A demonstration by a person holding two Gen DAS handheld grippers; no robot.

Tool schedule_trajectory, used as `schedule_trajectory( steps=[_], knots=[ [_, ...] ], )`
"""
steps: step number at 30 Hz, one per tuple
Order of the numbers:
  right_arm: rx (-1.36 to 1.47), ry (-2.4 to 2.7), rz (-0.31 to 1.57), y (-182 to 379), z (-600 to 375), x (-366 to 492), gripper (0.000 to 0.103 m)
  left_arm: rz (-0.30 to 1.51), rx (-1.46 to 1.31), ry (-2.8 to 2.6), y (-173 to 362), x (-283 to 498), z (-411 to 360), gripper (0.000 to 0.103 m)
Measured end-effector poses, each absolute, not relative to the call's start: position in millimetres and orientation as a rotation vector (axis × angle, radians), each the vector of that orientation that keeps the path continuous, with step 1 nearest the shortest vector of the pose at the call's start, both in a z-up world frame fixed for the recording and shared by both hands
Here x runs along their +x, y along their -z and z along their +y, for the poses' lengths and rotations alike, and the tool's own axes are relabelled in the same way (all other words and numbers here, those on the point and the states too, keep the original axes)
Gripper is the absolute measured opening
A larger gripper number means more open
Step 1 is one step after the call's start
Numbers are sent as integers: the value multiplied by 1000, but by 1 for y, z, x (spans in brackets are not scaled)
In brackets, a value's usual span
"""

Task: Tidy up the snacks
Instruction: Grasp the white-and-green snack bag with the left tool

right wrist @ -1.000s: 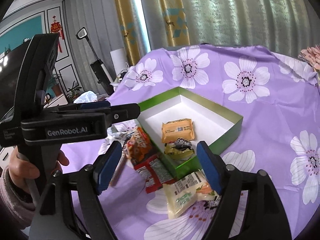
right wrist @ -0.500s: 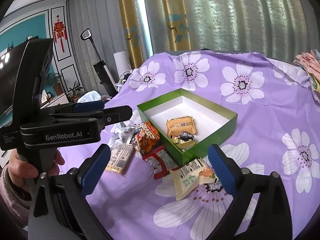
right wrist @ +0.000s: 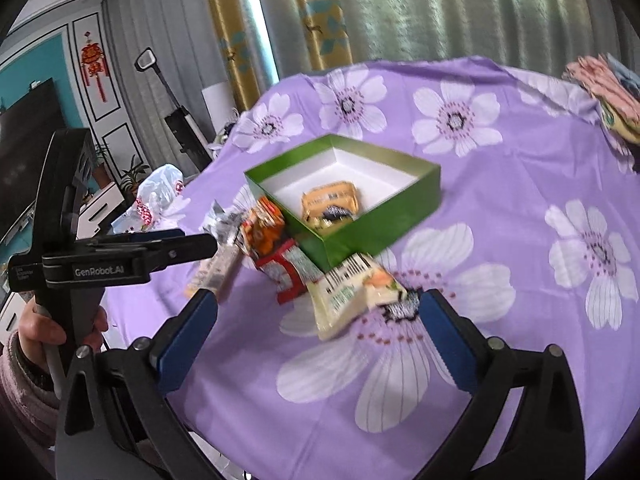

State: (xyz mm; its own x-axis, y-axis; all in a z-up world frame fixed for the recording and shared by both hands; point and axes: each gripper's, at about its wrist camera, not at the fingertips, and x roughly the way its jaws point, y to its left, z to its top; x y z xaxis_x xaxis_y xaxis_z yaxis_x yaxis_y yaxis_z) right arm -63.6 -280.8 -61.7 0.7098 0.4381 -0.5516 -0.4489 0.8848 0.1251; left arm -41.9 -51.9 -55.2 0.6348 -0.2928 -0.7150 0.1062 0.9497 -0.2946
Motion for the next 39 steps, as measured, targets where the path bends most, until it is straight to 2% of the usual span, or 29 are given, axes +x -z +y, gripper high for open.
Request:
schedule_trajectory(
  steps=[18,35,36,39],
  knots=[
    [-33,-488,720,114,-294,-21,99,1040,-470,385,99,-11,-87,82],
    [-88,-681,784,130,-277,40,98,1118,-633,343,130,26,-101,82],
    [-84,-696,790,131,-275,43,97,1119,-628,338,131,28,-102,82],
    [-68,-726,814,135,-271,49,85,1112,-629,340,131,29,-103,82]
  ],
)
